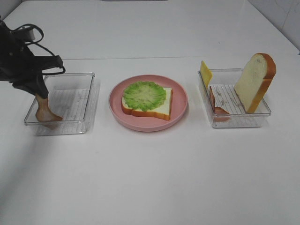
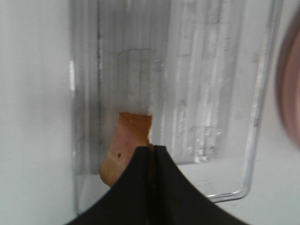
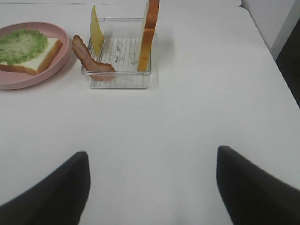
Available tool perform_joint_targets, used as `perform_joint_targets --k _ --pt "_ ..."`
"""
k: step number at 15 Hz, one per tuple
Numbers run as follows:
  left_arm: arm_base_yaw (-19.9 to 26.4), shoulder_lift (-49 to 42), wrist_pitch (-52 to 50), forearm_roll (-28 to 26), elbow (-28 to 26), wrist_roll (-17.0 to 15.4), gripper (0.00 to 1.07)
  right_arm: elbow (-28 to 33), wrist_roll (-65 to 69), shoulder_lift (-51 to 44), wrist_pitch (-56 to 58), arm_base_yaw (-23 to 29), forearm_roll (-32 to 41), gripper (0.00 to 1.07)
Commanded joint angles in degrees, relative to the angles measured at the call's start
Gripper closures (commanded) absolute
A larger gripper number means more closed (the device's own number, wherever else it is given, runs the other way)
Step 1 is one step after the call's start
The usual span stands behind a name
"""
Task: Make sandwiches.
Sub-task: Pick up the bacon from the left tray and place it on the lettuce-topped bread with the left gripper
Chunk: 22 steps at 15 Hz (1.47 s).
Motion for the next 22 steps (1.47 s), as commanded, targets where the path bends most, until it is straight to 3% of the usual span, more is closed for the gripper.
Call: perform_joint_targets --k 1,4,6,8,10,11,14,18,20,22 --pt "0.06 -1.43 -2.35 -13.46 -4.01 6.65 1.07 -0.06 0.00 -0.63 -0.63 -0.40 -0.06 0.36" --pt "0.06 -1.38 -6.70 -26.01 -4.47 12.38 1.07 -0.06 0.00 -0.63 -0.63 -0.40 -0.06 0.36" --pt "-1.20 -0.74 -9.28 -36.15 -4.47 18.39 1.07 -0.06 0.00 -0.63 -0.63 -0.40 -0.06 0.36" --pt "-3.44 0.23 -11.12 -43.43 -4.47 23.38 1.07 -0.06 0.00 -0.63 -0.63 -0.40 -0.06 0.36" --pt "-5.61 1.20 -11.52 -48.41 -4.47 25.90 1.07 -0.06 0.00 -0.63 -0.63 -0.40 -0.06 0.36" --pt "-8.42 3.67 -12.61 -54.77 -4.47 28.76 1.07 -0.06 0.00 -0.63 -0.63 -0.40 -0.06 0.36" --pt "-11.75 7.51 -12.72 -65.20 -4.47 33.58 1.07 -0.06 0.00 -0.63 -0.63 -0.40 -0.06 0.36" --pt "-15.18 12.32 -12.26 -80.90 -4.47 43.60 1.07 -0.06 0.00 -0.63 -0.63 -0.40 -0.06 0.36" --pt "-16.50 14.21 -11.40 -86.12 -4.47 47.38 1.07 -0.06 0.00 -0.63 -0.63 -0.40 -0.06 0.36" --pt "-16.56 14.95 -11.23 -86.29 -4.47 48.87 1.07 -0.06 0.00 -0.63 -0.63 -0.40 -0.11 0.36"
